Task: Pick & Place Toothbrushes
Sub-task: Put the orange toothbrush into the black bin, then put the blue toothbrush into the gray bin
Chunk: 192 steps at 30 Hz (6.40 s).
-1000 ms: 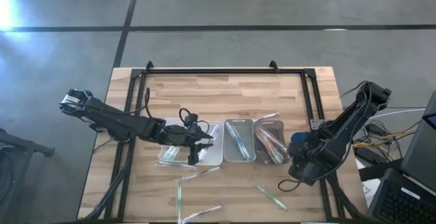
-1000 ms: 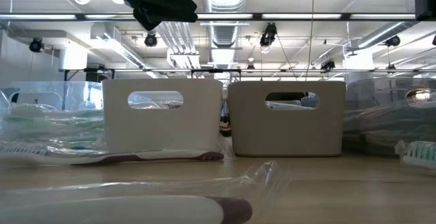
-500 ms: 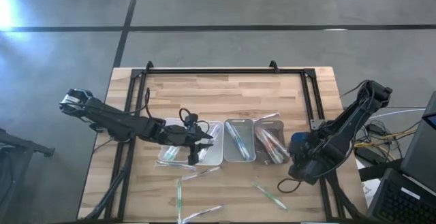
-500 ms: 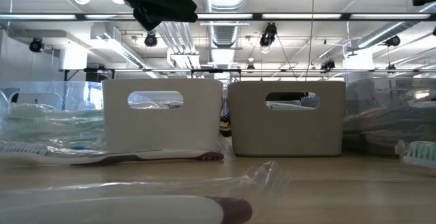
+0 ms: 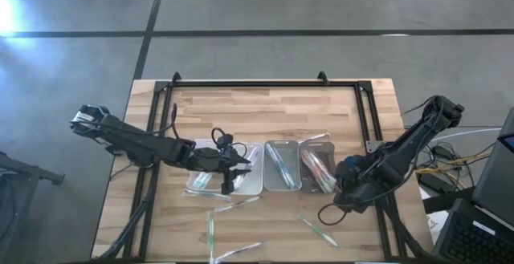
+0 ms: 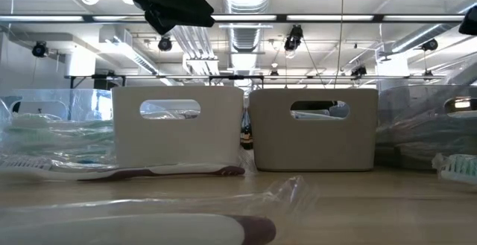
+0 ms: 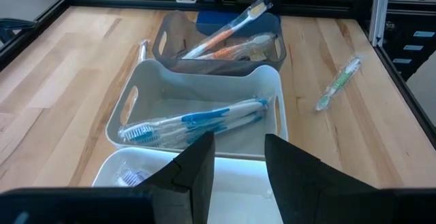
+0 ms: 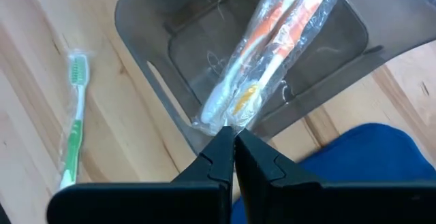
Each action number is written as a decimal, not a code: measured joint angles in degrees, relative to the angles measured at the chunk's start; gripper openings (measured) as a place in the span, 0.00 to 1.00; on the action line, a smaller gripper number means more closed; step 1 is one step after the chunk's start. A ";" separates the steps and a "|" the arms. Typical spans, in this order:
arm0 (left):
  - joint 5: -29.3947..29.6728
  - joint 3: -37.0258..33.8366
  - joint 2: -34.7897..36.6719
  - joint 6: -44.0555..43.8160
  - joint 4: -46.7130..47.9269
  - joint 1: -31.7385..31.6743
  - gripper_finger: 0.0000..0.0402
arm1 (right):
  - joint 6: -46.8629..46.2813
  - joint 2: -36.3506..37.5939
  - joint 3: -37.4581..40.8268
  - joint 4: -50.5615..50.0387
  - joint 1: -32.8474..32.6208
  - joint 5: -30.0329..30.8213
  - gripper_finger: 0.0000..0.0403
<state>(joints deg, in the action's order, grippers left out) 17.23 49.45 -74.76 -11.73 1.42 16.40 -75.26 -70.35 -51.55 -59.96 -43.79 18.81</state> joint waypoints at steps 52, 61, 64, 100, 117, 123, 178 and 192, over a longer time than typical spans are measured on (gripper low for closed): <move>-0.02 0.00 0.00 -0.04 0.32 0.00 0.33 | 10.35 0.63 -3.64 6.18 3.61 -3.71 0.51; -7.26 0.00 0.69 0.16 6.65 0.20 0.33 | 18.80 0.63 -8.93 6.46 4.63 7.56 0.44; -8.88 0.00 0.79 1.19 12.15 1.27 0.33 | 22.45 0.63 -10.85 6.60 4.74 10.72 0.41; -9.51 7.16 -12.29 -31.39 53.01 30.64 0.16 | 28.76 0.51 -14.91 6.73 4.85 15.71 0.12; 9.00 1.75 -3.17 -43.29 57.25 44.00 0.12 | 28.50 0.50 -14.76 6.84 4.81 15.71 0.20; 9.79 -8.10 5.56 -59.58 54.88 45.70 0.13 | 28.44 0.50 -14.76 6.88 4.81 15.71 0.23; 10.09 -26.38 6.34 -52.67 25.99 43.19 0.47 | 28.55 0.50 -14.76 8.21 4.85 15.76 0.21; 9.79 -26.29 4.17 -49.65 22.61 43.10 0.40 | 28.77 0.50 -14.76 8.24 4.85 15.74 0.13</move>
<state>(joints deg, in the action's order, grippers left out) 27.03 23.16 -70.60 -61.39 24.03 59.51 -46.49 -69.84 -66.30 -51.72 -38.94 34.56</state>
